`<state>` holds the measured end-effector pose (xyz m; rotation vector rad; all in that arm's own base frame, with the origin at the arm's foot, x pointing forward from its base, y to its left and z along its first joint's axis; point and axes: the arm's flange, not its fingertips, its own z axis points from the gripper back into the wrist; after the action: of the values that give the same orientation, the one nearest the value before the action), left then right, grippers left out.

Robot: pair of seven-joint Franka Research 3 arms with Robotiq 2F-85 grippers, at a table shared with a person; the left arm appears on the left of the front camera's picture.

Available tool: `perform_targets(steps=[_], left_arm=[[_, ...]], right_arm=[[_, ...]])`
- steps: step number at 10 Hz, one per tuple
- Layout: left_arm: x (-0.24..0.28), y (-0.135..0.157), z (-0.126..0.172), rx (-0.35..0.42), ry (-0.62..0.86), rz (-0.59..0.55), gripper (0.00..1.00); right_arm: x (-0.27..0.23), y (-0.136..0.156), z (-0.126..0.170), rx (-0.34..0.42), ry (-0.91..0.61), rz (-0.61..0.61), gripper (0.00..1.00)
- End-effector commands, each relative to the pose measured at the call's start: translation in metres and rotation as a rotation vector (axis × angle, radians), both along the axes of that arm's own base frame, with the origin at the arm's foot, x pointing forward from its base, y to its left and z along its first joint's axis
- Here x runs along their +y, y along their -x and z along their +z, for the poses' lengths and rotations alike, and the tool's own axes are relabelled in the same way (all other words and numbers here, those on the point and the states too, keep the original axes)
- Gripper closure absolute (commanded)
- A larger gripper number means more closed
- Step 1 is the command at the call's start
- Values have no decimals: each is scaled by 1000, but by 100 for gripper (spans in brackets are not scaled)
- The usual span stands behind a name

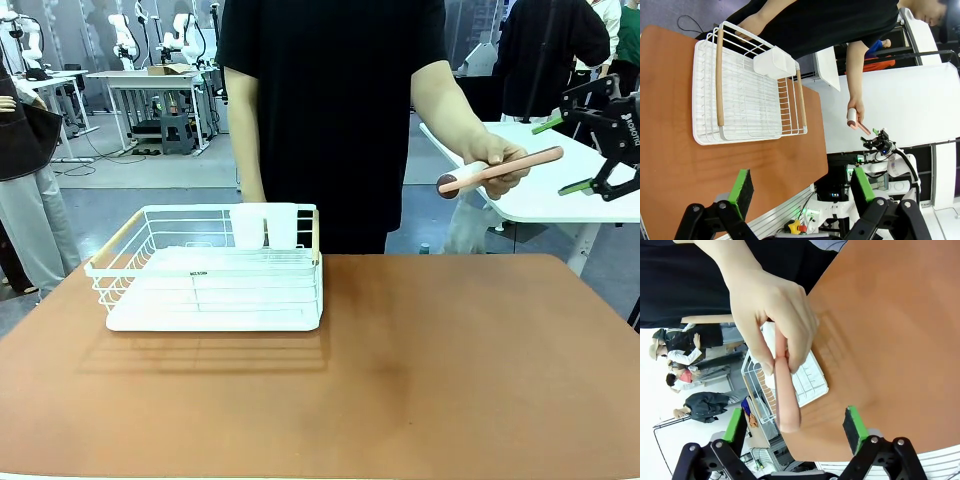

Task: Clean the table.
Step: Pick up the Lint Roller when the human hands it over.

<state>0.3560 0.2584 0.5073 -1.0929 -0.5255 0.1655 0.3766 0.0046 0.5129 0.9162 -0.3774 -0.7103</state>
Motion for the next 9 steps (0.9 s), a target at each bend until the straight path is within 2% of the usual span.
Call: perform_targets(steps=[1, 7, 9], left_arm=[[1, 2, 2, -11, 8, -1, 0], [1, 2, 2, -11, 8, -1, 0], [1, 2, 2, -11, 8, -1, 0]], right_arm=[[11, -6, -10, -11, -35, -48, 0], [15, -20, -26, -36, -69, -30, 0], [14, -25, -29, -66, -51, 1, 20]])
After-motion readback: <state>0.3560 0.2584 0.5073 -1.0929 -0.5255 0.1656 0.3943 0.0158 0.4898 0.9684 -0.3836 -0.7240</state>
